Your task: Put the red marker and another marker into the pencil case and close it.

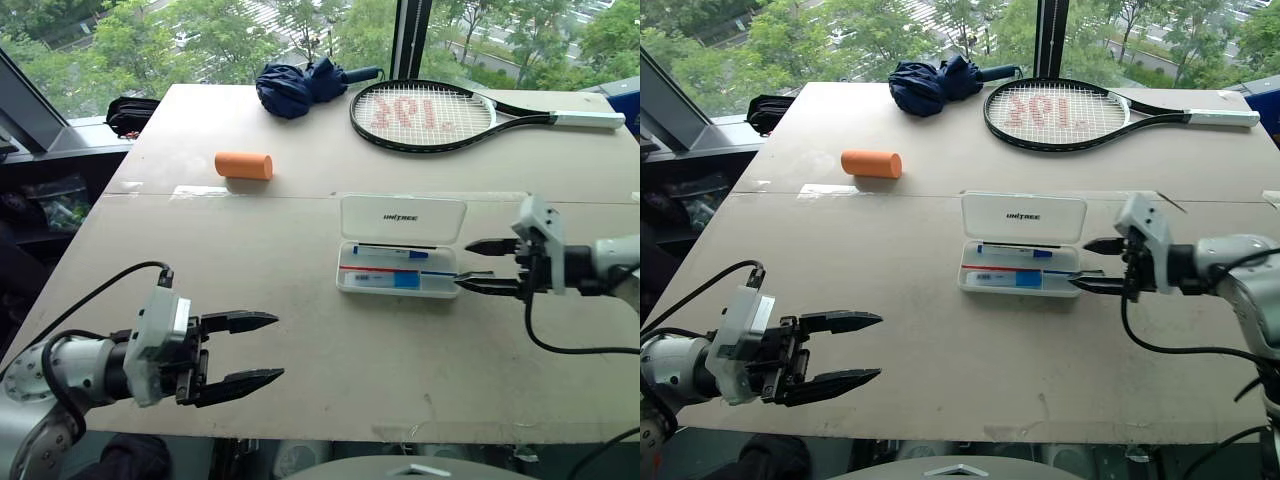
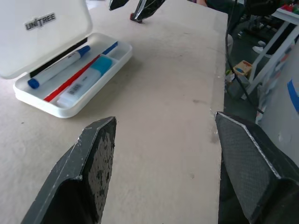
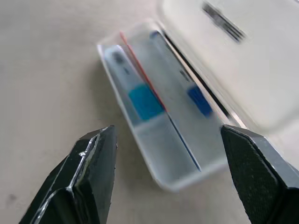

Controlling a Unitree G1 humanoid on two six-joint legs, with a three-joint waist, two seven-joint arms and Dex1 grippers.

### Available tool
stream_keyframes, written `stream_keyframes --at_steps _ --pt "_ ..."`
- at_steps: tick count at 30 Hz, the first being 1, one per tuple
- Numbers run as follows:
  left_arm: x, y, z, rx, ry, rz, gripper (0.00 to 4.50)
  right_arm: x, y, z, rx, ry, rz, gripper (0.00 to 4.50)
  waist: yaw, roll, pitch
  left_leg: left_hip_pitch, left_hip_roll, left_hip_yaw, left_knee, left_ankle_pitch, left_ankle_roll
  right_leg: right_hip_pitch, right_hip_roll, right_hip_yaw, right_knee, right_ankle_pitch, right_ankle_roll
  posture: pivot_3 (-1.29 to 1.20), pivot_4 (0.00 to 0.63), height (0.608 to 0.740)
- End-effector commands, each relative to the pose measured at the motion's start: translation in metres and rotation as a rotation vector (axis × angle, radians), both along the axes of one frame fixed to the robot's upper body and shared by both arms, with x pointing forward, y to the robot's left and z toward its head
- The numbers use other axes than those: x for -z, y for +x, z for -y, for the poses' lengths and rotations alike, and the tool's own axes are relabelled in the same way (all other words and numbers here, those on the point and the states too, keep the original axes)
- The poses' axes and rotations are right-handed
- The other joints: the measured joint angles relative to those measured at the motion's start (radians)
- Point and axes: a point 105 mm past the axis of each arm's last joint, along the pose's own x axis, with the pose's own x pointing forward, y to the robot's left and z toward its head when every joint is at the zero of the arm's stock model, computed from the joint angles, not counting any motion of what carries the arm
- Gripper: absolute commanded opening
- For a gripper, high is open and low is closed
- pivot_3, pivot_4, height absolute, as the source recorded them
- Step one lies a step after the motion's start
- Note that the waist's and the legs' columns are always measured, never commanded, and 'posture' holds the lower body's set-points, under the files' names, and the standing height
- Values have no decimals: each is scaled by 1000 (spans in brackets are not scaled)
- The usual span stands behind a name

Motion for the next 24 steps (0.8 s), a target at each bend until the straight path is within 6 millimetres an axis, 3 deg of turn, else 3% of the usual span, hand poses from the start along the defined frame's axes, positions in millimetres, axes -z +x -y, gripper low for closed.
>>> stream_keyframes --at_steps 1,2,4,10,13,17,19,21,24 --pt "-6 0 15 52 -38 27 3388 -5 10 48 294 -56 95 3501 -9 1 0 1 0 1 0 0 0 0 1 1 1 0 0 0 150 730" --pt "-6 1 19 64 -47 30 3388 2 14 61 382 -80 107 4004 -13 1 0 2 0 3 0 0 0 0 2 3 2 0 0 0 150 730" --pt "-5 3 23 77 -57 35 3388 12 22 75 502 -102 120 4421 -24 0 -1 3 1 3 0 0 0 0 8 3 2 0 0 0 150 730" --pt "-3 8 27 99 -65 49 3388 34 44 88 723 -67 56 4421 -31 1 -1 3 2 4 0 0 0 -1 12 6 3 0 0 0 150 730" --pt "-2 8 27 109 -64 54 3388 39 47 89 756 -66 39 3621 -26 1 -1 2 2 3 0 0 0 -1 12 5 2 0 0 0 150 730" --pt "-1 8 26 109 -64 54 3388 35 40 90 742 -90 35 1873 -21 1 -1 1 2 3 0 0 0 -1 11 5 1 0 0 0 150 730" --pt "-1 8 25 109 -63 53 3388 32 34 87 721 -82 19 776 -21 1 -1 2 2 3 0 0 0 -1 11 5 1 0 0 0 150 730" --pt "0 8 25 111 -64 53 3388 30 28 85 696 -94 8 82 -22 1 -1 2 2 3 0 0 0 -1 11 5 2 0 0 0 150 730" --pt "-1 9 27 117 -67 55 3388 18 23 65 584 -48 28 51 -25 1 -1 2 2 3 0 0 0 -1 12 4 2 0 0 0 150 730"
